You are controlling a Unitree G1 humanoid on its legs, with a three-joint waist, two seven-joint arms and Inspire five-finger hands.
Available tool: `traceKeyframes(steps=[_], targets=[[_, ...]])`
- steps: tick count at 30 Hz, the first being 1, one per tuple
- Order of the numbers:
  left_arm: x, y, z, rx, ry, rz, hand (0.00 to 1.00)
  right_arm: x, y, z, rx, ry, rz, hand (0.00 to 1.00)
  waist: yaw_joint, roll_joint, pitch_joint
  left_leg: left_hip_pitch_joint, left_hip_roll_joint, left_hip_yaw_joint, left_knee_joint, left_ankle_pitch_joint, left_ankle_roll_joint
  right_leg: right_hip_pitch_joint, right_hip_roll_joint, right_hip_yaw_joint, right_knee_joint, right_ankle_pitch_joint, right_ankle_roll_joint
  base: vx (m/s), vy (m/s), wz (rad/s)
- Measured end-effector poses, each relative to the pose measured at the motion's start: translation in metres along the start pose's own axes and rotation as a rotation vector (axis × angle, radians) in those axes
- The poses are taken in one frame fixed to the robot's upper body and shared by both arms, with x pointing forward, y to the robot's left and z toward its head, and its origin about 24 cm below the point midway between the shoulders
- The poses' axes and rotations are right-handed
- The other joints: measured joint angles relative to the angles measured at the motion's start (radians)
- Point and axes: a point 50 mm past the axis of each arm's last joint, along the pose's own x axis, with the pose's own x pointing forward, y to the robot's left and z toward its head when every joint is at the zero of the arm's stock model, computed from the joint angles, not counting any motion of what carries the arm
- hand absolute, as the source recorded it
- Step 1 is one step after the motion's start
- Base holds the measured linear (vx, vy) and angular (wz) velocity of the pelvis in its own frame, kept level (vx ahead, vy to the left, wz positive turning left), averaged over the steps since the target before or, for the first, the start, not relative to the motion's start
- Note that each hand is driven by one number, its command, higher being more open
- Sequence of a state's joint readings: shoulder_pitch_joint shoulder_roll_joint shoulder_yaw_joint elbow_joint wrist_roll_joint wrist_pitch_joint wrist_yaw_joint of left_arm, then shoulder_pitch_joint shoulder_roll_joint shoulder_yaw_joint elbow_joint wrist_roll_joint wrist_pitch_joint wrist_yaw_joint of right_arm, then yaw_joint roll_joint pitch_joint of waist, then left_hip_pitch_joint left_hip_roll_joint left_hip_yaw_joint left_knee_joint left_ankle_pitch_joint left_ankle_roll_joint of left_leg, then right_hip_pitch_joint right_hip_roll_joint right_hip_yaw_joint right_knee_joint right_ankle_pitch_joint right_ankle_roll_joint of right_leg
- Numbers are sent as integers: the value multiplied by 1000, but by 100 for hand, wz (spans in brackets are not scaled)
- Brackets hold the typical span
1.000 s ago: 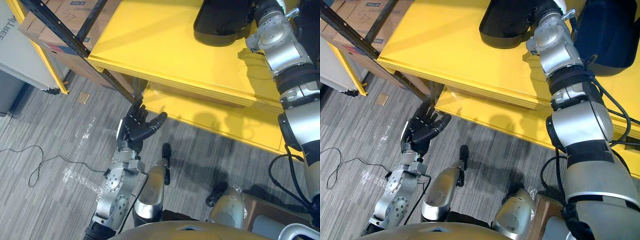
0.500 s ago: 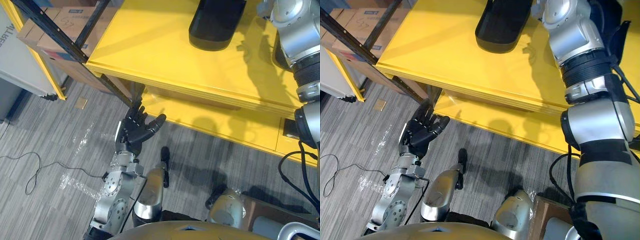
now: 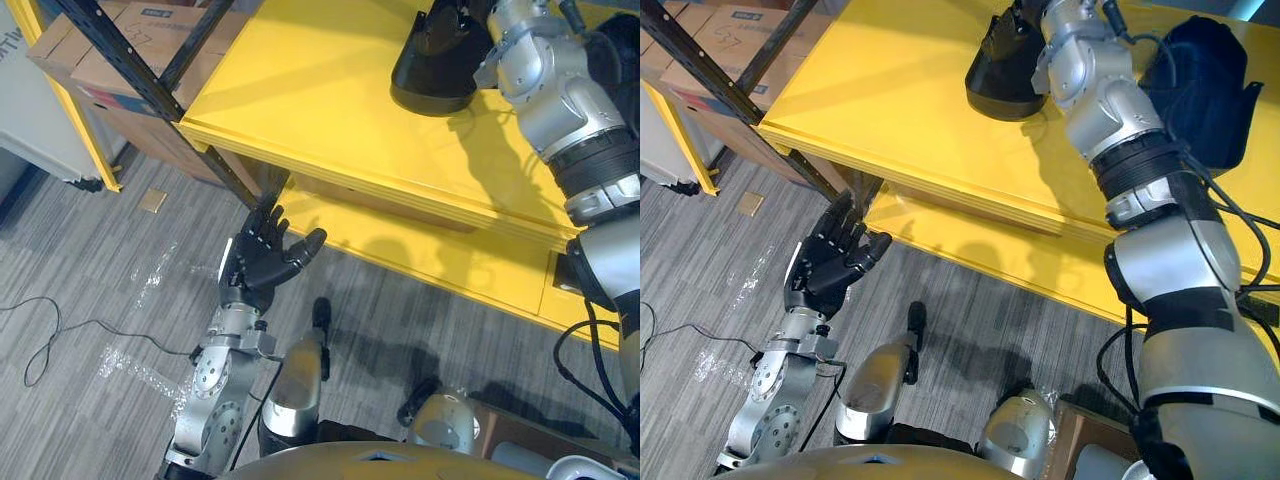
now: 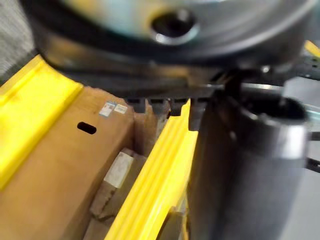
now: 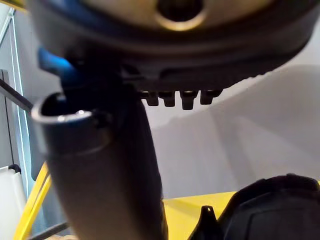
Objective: Walk over and take three plastic housings, then place them on the shelf
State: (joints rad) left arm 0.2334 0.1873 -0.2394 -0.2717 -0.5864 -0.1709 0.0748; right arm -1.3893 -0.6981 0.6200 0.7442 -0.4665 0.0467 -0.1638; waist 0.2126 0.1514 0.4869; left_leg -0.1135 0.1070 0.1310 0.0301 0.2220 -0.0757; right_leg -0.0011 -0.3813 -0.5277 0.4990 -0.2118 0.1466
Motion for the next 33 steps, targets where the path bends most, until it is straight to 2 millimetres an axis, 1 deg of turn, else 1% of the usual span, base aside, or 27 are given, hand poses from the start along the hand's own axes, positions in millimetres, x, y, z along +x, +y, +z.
traceKeyframes(steps=[2, 5, 6, 9, 15, 20, 27, 33], targets=[[0, 0, 0, 0, 1, 3, 100, 0, -1, -3, -6, 22, -31, 100, 5, 0, 0, -3, 0, 0, 0, 0, 0, -2, 0, -1, -1, 0, 0, 0, 0, 0], [0, 0, 0, 0, 1, 3, 100, 0, -5, -4, -76, 29, -73, 100, 5, 0, 0, -22, -1, 0, 3, 1, 1, -22, 0, 2, 4, 0, 0, 0, 0, 0], [1, 1, -1, -1, 4, 4, 100, 0, -5, -5, -110, 42, -75, 100, 5, 0, 0, -24, 0, 1, 3, 1, 2, -27, 0, 5, 5, 0, 0, 25, 0, -4], [1, 1, -1, -31, 7, 10, 100, 0, -6, -8, -134, 67, -80, 100, 5, 0, 0, -25, 0, 5, 3, 1, 1, -31, 0, 10, 5, 0, 0, 28, -3, -4], [2, 1, 0, -39, 1, 13, 100, 2, -7, -5, -181, 53, -55, 100, 3, 0, 0, -42, 2, 15, 21, -5, 0, -57, 0, 25, 16, -2, -3, 10, 4, -6], [2, 0, 0, -43, 0, 11, 100, 2, 5, 5, -230, 1, 12, 100, 2, 1, 0, -55, 6, 24, 37, -12, -1, -80, -1, 40, 34, -7, -10, -9, -3, -6], [6, -2, 2, -42, -14, -3, 100, 2, 9, 13, -218, -31, 39, 100, 0, 1, 0, -57, 6, 24, 36, -12, -1, -85, -3, 41, 42, -8, -13, 0, 0, 0], [7, -3, 4, -46, -20, -5, 100, 2, 12, 23, -216, -82, 63, 100, -10, 1, 0, -57, 5, 25, 36, -12, -1, -86, -4, 42, 43, -9, -13, 0, 0, 0]])
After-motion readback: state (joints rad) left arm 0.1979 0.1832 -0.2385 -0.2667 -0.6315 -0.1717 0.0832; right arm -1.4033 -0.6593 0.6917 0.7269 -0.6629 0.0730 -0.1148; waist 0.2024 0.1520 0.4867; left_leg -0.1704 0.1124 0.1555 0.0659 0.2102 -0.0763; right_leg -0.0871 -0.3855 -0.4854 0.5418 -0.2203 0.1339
